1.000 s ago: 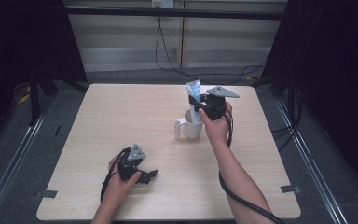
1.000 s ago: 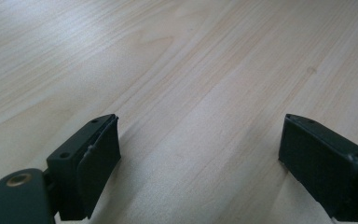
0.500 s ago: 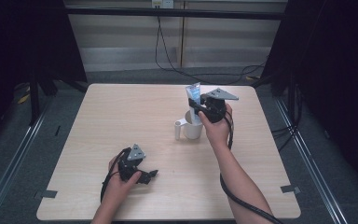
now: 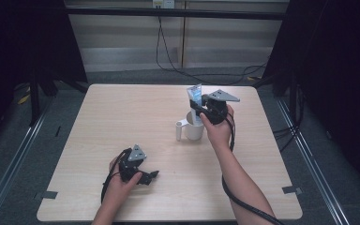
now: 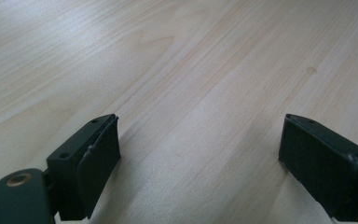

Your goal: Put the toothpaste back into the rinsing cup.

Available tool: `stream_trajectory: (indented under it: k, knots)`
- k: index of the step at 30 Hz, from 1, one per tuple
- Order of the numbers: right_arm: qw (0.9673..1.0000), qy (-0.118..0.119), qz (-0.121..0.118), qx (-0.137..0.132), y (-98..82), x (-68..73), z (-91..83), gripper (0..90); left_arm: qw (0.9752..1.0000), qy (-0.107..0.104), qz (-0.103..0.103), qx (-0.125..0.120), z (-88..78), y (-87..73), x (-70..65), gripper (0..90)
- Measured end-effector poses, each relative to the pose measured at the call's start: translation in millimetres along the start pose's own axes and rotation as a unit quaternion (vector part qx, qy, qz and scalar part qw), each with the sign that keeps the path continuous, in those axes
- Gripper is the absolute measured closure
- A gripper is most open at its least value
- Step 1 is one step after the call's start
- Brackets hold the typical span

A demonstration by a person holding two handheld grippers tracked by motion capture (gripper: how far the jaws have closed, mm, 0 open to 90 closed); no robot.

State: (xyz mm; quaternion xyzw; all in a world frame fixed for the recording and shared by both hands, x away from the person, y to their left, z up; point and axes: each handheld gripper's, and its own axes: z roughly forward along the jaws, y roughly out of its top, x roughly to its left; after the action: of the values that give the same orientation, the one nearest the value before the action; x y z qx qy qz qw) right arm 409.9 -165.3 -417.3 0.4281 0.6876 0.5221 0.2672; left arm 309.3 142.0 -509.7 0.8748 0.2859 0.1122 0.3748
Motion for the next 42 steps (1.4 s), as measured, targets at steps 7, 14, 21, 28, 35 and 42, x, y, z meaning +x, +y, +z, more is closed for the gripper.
stream_trajectory:
  k: [7,14,21,28,35,42]
  knots:
    - [1.0000,0.001,0.001,0.005,-6.0,0.8,0.2,65.1,1.0000,0.001,0.001,0.000,-0.1,0.0,0.1,12.2]
    - [1.0000,0.001,0.002,0.007,-11.7,-1.1,-1.1,65.0,1.0000,0.000,0.000,0.000,0.0,0.0,0.1,12.1]
    - [0.9999,-0.001,0.009,0.009,-15.3,-2.9,-2.2,64.6,1.0000,0.000,0.000,0.000,0.0,0.0,0.1,12.2]
    - [0.9999,0.000,0.008,0.012,-18.5,-4.5,-4.2,64.4,1.0000,0.000,0.001,0.000,-0.1,0.0,0.2,12.2]
    - [0.9998,0.001,0.004,0.017,-22.0,-4.5,-5.8,64.0,1.0000,0.000,0.001,0.000,0.0,0.0,0.1,12.2]
    - [0.9997,0.000,0.004,0.023,-25.3,-5.1,-6.2,63.7,1.0000,0.001,0.001,0.000,0.0,0.0,0.1,12.2]
